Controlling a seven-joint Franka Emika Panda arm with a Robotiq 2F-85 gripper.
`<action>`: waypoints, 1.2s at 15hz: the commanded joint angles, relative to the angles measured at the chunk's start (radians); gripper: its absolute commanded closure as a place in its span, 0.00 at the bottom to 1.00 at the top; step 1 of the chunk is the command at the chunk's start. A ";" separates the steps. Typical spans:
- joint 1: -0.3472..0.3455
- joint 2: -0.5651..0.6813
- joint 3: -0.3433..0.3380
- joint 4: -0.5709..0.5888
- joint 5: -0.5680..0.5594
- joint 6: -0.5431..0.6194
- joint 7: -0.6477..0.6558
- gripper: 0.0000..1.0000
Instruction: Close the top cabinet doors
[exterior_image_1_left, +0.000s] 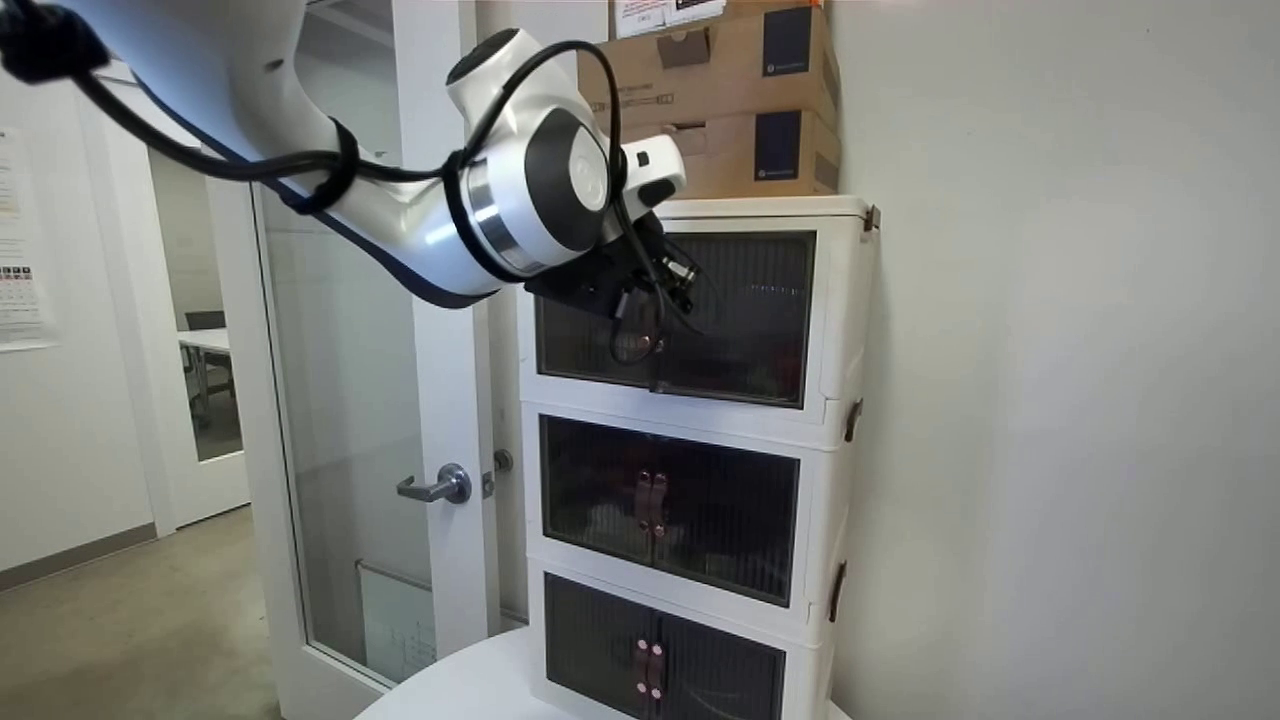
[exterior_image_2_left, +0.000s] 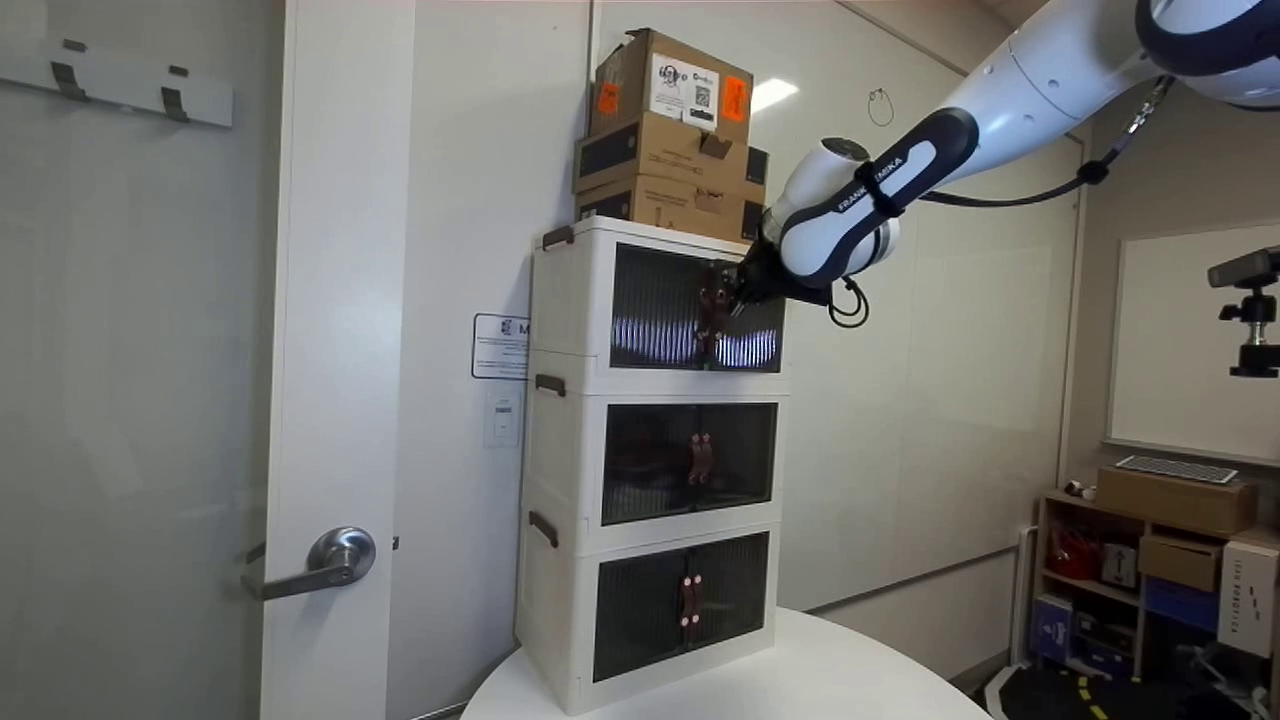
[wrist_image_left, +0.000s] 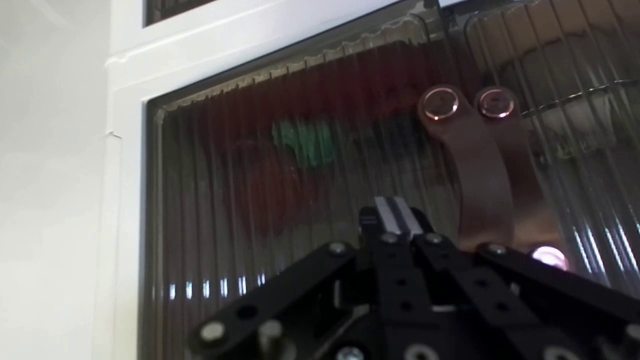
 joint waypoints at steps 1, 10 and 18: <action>-0.040 0.061 0.051 0.095 0.026 -0.007 -0.059 1.00; -0.056 0.059 0.071 0.086 -0.001 -0.007 -0.066 1.00; -0.064 -0.083 0.095 0.015 0.006 -0.366 -0.141 0.45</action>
